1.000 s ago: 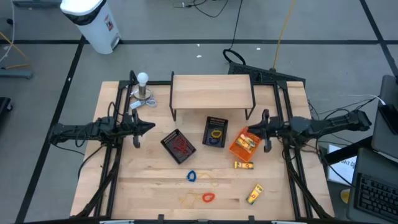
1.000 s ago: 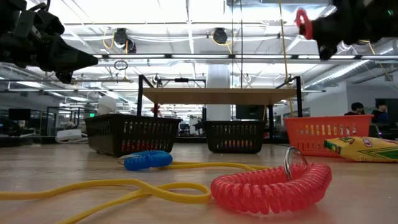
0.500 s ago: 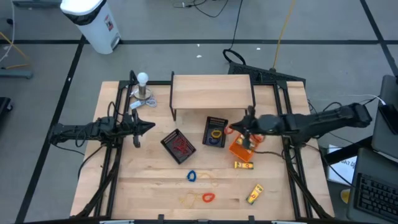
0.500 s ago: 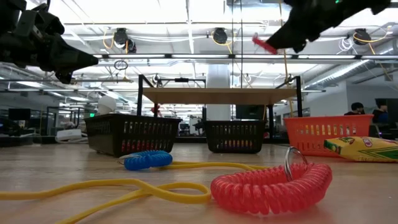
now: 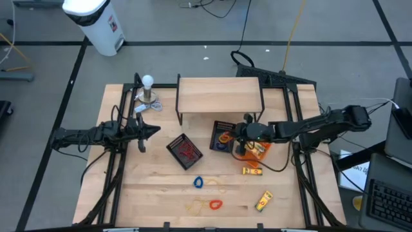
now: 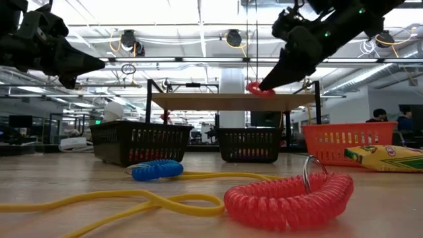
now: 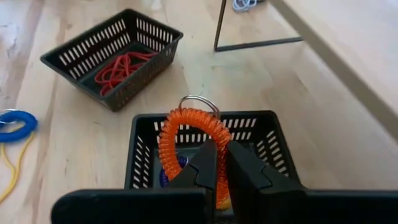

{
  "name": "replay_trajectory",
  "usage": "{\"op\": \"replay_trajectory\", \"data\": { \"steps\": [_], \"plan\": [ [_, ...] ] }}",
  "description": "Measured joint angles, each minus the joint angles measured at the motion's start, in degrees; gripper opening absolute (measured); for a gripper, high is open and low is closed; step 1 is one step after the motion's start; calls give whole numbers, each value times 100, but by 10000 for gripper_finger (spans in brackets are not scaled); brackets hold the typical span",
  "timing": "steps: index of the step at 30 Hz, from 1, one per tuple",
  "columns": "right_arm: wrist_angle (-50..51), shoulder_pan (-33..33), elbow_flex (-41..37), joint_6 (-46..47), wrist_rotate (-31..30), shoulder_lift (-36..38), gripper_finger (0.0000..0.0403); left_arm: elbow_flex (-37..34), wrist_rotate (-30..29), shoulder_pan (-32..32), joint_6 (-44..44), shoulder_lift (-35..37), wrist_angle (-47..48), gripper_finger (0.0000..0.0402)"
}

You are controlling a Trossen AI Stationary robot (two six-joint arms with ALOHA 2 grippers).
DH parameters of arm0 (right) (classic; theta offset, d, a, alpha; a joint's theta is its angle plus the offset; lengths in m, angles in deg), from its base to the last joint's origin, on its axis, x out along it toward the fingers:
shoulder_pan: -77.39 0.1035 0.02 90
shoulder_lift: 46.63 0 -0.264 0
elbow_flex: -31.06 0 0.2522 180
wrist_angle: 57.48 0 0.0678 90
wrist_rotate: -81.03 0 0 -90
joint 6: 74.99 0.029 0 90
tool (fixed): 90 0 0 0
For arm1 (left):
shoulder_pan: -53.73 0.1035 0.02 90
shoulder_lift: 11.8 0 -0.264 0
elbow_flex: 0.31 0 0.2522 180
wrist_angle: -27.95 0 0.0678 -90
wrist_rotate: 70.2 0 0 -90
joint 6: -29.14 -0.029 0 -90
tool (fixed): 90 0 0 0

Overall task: Pick & Place Office Desk Supplies
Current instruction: Put the orange spring keychain into the right black bin

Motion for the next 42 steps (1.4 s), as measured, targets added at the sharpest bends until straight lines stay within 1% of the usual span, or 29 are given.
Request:
{"op": "replay_trajectory", "data": {
  "steps": [5,12,17,21,29,32,35,37,42],
  "plan": [
    [-362,0,0,44,16,-434,8,0,-2,-1,11,1,0,19],
    [-456,-135,0,208,22,-994,8,0,-2,-1,16,0,-2,2],
    [-601,-212,0,234,46,-1257,8,0,0,-1,51,-1,-2,14],
    [-704,-221,-4,250,39,-1347,8,2,0,0,98,-1,-1,20],
    [-706,-219,-4,260,46,-1368,11,4,0,-1,79,-1,2,3],
    [-748,-208,-4,263,56,-1368,15,4,0,0,117,-1,2,10],
    [-915,-180,-4,295,192,-1370,14,4,0,0,120,0,2,19],
    [-1098,-170,0,273,191,-1468,13,4,0,-1,116,1,2,20],
    [-1089,-223,-4,236,188,-1780,12,7,2,1,122,-1,7,7]
  ]
}}
